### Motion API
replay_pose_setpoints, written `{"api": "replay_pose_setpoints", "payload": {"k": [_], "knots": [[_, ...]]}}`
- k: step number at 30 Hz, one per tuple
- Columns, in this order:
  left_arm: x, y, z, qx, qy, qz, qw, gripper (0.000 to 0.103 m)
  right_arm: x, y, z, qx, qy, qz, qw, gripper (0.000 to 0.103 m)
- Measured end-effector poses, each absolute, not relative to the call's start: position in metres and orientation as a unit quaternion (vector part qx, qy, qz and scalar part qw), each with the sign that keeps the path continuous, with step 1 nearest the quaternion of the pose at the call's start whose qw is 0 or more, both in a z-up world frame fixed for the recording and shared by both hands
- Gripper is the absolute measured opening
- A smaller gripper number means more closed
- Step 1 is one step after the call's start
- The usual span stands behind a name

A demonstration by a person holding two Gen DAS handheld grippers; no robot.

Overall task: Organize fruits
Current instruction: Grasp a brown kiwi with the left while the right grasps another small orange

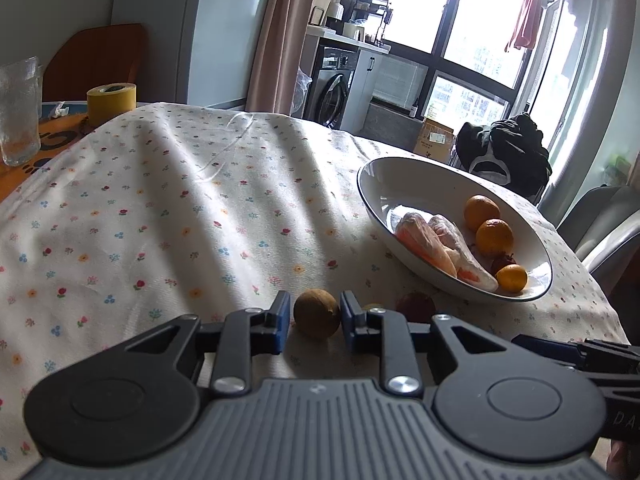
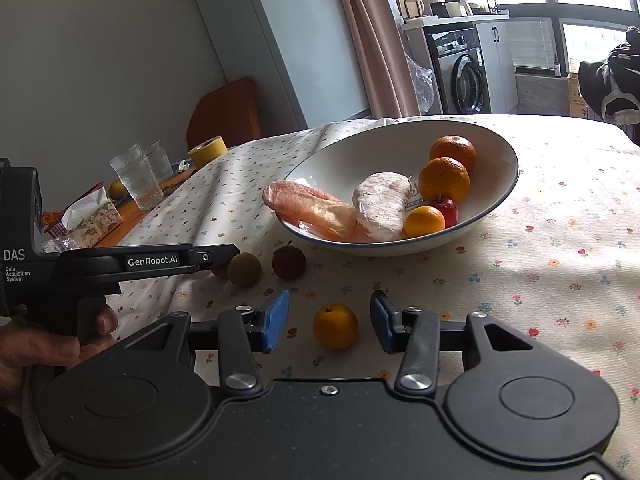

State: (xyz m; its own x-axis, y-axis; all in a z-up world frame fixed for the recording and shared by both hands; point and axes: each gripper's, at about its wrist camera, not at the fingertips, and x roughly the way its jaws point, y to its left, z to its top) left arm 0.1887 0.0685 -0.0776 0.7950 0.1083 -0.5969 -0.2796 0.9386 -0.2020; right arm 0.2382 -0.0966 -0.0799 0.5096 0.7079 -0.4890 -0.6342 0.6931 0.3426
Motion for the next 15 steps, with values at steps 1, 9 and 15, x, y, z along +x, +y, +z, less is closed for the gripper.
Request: {"api": "replay_pose_setpoints", "payload": {"k": [1, 9, 15], "knots": [[0.188, 0.067, -0.078, -0.139, 0.305, 0.103, 0.937, 0.025, 0.238, -0.097, -0.080, 0.060, 0.309, 0.387, 0.867, 0.045], [0.182, 0.067, -0.079, -0.143, 0.303, 0.095, 0.937, 0.022, 0.240, -0.091, -0.082, 0.050, 0.319, 0.380, 0.867, 0.024], [0.172, 0.069, -0.073, -0.152, 0.296, 0.091, 0.939, 0.022, 0.235, -0.089, -0.073, 0.055, 0.315, 0.385, 0.866, 0.023]]}}
